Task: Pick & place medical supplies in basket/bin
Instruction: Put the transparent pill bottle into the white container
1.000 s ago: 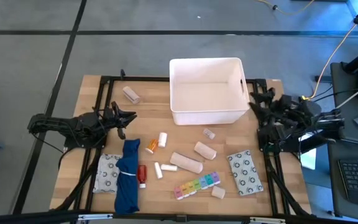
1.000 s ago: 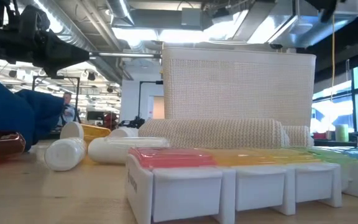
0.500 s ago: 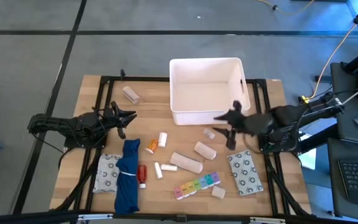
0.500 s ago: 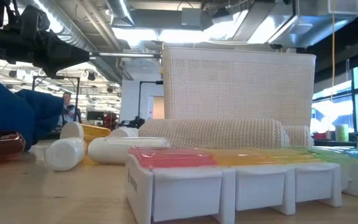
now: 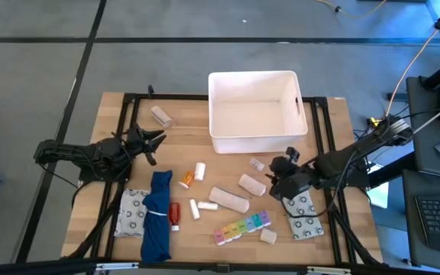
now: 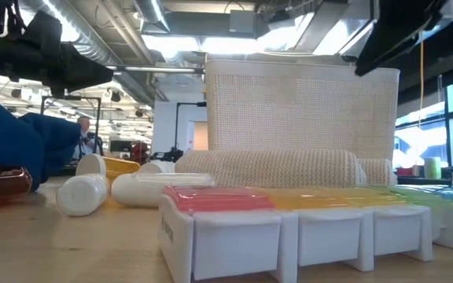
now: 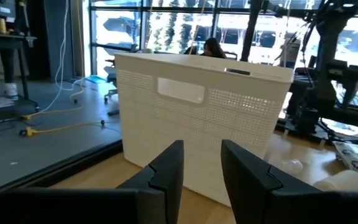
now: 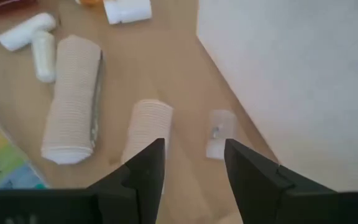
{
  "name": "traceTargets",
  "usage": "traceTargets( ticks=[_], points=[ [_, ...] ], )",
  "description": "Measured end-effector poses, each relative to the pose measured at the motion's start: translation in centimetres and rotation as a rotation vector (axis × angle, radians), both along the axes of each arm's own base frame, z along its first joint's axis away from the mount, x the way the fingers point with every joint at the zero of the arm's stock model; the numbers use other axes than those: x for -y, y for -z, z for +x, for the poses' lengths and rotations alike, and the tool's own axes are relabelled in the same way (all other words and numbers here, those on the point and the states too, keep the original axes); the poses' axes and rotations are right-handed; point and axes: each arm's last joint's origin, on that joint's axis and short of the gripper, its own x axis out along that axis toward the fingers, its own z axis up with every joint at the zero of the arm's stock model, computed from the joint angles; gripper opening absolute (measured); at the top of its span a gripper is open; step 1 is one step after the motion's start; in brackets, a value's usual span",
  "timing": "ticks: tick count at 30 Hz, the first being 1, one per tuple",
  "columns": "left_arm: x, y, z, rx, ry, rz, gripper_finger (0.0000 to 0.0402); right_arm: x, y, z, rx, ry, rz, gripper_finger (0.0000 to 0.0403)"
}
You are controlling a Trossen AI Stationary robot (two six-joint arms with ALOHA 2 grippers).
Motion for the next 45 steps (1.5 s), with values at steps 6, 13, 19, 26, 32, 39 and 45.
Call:
traceTargets(
  ticks=[6,13,19,26,32,39,45],
  points=[
    [0.0,0.0,0.0,0.001,-0.004,-0.002,0.0103,-0.1,2.8,0.3,-0.052,0.028,0.045,0.0176],
    [0.0,0.0,0.0,0.001,-0.004,-0.002,0.0105,1.2,5.3,0.1,-0.097,0.201,0.106,0.0243],
    [0.0,0.0,0.0,0.001,-0.004,-0.002,0.0105,1.5,6.2,-0.3,-0.161,0.154,0.117,0.0282],
    [-0.1,0.0,0.0,0.001,-0.023,-0.003,0.0107,2.6,7.5,-0.8,-0.191,0.331,0.250,0.0287],
    [-0.1,0.0,-0.1,0.001,-0.055,-0.005,0.0107,2.8,7.9,-0.9,-0.219,0.287,0.243,0.0287],
    [-0.1,0.0,-0.1,0.001,-0.054,-0.005,0.0108,2.3,7.8,-0.3,-0.204,0.188,0.300,0.0287],
    [-0.1,0.0,-0.1,0.001,-0.055,-0.004,0.0109,2.3,7.7,0.0,-0.192,0.117,0.264,0.0299]
  ],
)
